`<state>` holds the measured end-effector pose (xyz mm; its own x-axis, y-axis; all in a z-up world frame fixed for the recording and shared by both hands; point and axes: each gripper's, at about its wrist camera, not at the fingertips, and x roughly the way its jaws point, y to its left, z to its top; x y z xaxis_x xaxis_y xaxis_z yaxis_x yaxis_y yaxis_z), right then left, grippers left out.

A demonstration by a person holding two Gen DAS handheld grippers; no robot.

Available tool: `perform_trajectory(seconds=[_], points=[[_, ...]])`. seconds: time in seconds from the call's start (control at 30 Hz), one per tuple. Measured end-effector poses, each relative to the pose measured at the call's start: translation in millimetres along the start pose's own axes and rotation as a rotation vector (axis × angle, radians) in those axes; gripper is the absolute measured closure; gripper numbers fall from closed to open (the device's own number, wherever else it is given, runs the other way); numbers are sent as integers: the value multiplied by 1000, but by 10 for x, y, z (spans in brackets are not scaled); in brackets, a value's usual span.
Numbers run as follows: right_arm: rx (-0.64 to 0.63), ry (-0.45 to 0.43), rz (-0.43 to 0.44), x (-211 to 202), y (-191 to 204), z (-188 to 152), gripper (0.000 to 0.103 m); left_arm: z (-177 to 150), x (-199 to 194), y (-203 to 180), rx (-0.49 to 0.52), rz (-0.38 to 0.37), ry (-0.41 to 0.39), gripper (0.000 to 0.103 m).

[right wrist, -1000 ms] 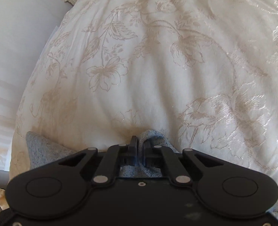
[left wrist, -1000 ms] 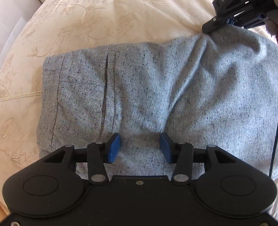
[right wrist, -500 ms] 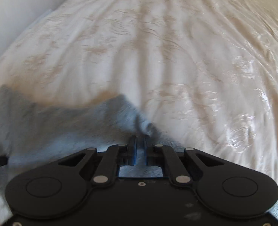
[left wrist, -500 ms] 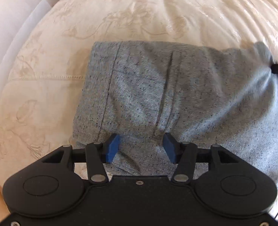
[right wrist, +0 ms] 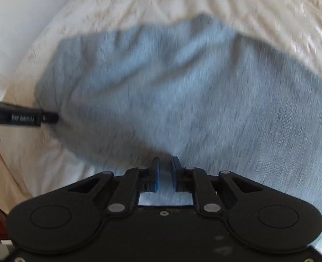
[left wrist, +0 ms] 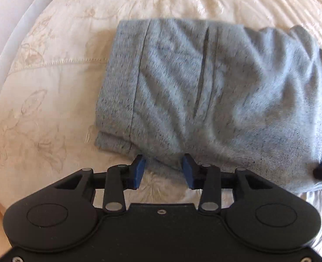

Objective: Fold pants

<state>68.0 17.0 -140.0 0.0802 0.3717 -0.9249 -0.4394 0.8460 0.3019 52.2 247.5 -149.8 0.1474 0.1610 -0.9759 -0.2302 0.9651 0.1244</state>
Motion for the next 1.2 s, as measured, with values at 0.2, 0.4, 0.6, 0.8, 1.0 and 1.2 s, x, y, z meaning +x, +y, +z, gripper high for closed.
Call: perform_trajectory(seconds=[0.2,0.4,0.6,0.8,1.0,1.2], points=[[147,-97,-33,-420,13,-424,87,-144,-162,-47,-15,-12,-11,59],[378,-228,-201,-838,-568,-524,79,-113,-490,-533,96,-69,-125,60],[585,-304,-277,-1316,-1270,-828,77,-134,-646,-1050,169,-119,-156,59],[760,-367,-311,-1671,-2104,-1317,72,-276,-745,-1618,228,-108,-177,59],[927,-417,-298,-1985,-3150,-1959,68,-488,-883,-2364,190,-65,-167,59],[1045,-477,-264,-2165,-4039,-2409,65,-727,-1011,-3284,217,-71,-134,59]])
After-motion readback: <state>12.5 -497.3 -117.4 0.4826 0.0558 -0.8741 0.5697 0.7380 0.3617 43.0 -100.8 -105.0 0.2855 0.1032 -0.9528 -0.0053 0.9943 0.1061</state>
